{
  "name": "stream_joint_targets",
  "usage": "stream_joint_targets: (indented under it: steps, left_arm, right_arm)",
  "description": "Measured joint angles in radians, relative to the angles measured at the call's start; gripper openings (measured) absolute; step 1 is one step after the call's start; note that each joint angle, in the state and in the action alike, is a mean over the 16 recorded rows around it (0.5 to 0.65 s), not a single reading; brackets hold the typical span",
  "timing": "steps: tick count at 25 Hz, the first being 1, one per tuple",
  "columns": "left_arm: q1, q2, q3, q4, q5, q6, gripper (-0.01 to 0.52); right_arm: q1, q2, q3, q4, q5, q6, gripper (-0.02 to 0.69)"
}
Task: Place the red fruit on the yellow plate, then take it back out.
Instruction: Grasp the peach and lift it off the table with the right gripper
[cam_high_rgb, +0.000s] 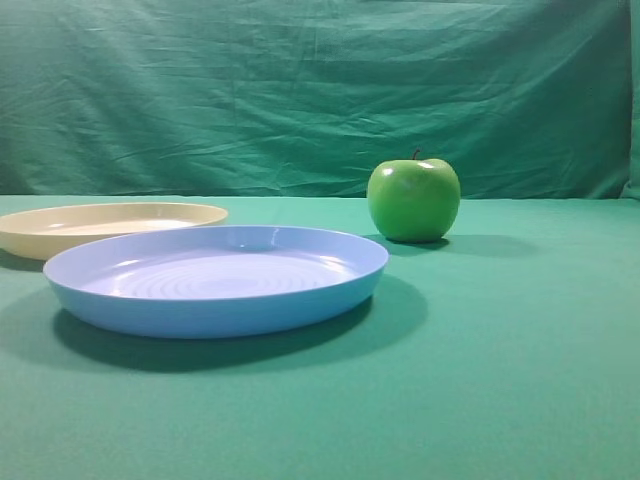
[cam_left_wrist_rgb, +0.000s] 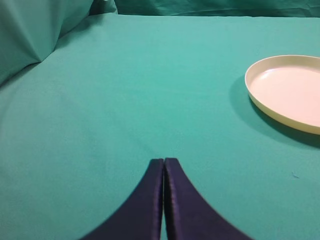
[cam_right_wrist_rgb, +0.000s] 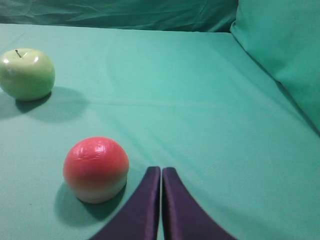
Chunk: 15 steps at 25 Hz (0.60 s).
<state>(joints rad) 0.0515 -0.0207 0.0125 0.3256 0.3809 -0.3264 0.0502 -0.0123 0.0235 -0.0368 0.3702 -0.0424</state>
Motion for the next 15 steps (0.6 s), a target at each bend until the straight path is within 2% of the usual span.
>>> stream_joint_targets:
  steps: [10,15]
  left_arm:
    - [0.0,0.0,0.0,0.0,0.0,0.0,0.0]
    - [0.0,0.0,0.0,0.0,0.0,0.0,0.0]
  right_arm:
    - [0.0,0.0,-0.004,0.126,-0.223,0.029,0.0]
    - [0.0,0.009,-0.067,0.186,-0.27,0.024,0.0]
